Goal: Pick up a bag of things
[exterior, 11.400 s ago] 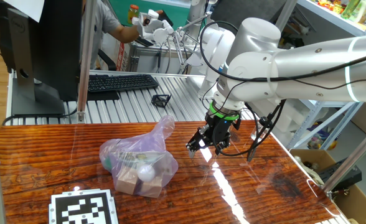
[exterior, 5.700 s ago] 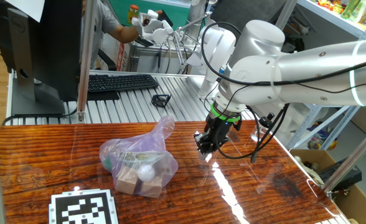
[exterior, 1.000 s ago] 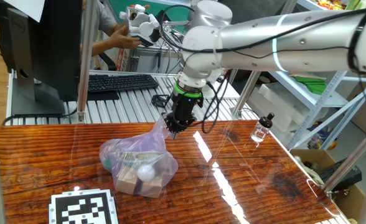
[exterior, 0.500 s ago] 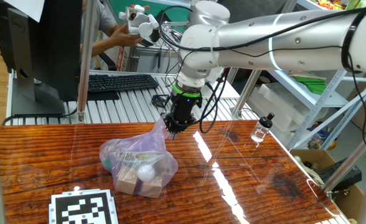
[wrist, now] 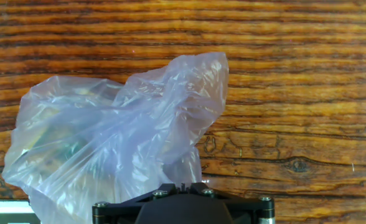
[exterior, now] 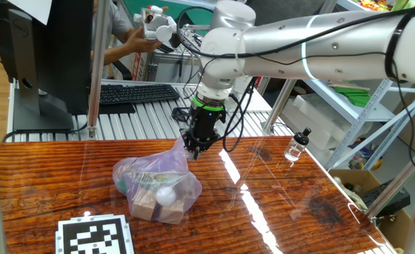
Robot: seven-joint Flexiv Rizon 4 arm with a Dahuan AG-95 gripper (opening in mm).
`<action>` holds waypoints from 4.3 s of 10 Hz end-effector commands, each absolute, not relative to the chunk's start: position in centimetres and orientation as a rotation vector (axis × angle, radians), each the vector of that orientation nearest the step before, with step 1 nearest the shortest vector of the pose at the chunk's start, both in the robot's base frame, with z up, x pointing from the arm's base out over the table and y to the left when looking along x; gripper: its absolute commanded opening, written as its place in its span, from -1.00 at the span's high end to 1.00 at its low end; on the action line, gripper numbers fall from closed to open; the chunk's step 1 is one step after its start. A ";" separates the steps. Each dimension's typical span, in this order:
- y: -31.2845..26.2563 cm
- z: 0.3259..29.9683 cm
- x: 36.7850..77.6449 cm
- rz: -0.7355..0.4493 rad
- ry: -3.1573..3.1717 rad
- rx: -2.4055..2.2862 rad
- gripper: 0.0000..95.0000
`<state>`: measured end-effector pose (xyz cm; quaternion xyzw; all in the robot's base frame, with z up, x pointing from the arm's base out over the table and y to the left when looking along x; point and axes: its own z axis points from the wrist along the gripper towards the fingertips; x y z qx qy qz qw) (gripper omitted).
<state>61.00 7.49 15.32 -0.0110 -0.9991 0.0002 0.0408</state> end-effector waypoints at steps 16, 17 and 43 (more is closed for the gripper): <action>8.3 14.5 60.7 0.009 -3.159 -0.041 -1.00; 8.3 14.5 60.7 0.011 -3.178 -0.051 -1.00; 7.0 9.4 58.3 -0.059 -3.193 -0.108 -1.00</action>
